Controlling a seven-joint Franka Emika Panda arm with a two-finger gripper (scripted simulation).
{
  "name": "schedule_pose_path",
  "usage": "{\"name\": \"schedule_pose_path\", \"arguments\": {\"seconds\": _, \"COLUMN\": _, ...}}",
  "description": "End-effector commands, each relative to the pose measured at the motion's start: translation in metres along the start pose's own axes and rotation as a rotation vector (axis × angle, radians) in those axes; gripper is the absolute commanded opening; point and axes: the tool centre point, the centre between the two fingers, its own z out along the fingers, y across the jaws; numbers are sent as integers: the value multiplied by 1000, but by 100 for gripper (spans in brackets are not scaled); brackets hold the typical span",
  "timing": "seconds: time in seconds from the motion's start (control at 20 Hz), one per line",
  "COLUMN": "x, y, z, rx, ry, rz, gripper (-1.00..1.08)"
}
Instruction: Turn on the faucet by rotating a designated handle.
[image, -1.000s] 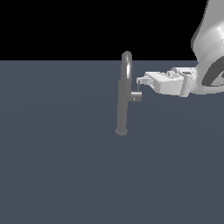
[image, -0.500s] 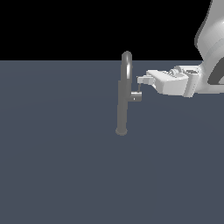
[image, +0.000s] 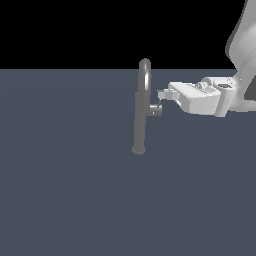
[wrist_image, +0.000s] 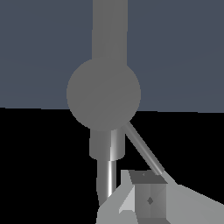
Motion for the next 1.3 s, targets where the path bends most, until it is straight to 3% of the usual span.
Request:
{"name": "schedule_pose_path", "arguments": {"seconds": 0.0, "x": 11, "y": 12, "z": 0, "rx": -2, "ry": -5, "rz": 24, "gripper": -100}}
{"name": "schedule_pose_path", "arguments": {"seconds": 0.05, "x": 1, "y": 3, "z": 0, "rx": 0, "ry": -1, "rz": 1, "gripper": -100}}
{"name": "schedule_pose_path", "arguments": {"seconds": 0.4, "x": 36, "y": 30, "z": 0, "rx": -2, "ry": -5, "rz": 25, "gripper": -100}}
{"name": "schedule_pose_path", "arguments": {"seconds": 0.45, "x": 36, "y": 30, "z": 0, "rx": -2, "ry": -5, "rz": 25, "gripper": -100}}
{"name": "schedule_pose_path", "arguments": {"seconds": 0.5, "x": 12, "y": 17, "z": 0, "rx": -5, "ry": -2, "rz": -20, "gripper": -100}}
{"name": "schedule_pose_path", "arguments": {"seconds": 0.85, "x": 62, "y": 32, "z": 0, "rx": -3, "ry": -5, "rz": 23, "gripper": -100}}
{"name": "schedule_pose_path", "arguments": {"seconds": 0.9, "x": 62, "y": 32, "z": 0, "rx": -3, "ry": -5, "rz": 23, "gripper": -100}}
{"name": "schedule_pose_path", "arguments": {"seconds": 0.95, "x": 34, "y": 21, "z": 0, "rx": -8, "ry": -6, "rz": -26, "gripper": -100}}
{"name": "schedule_pose_path", "arguments": {"seconds": 1.25, "x": 69, "y": 21, "z": 0, "rx": -5, "ry": -5, "rz": 6, "gripper": -100}}
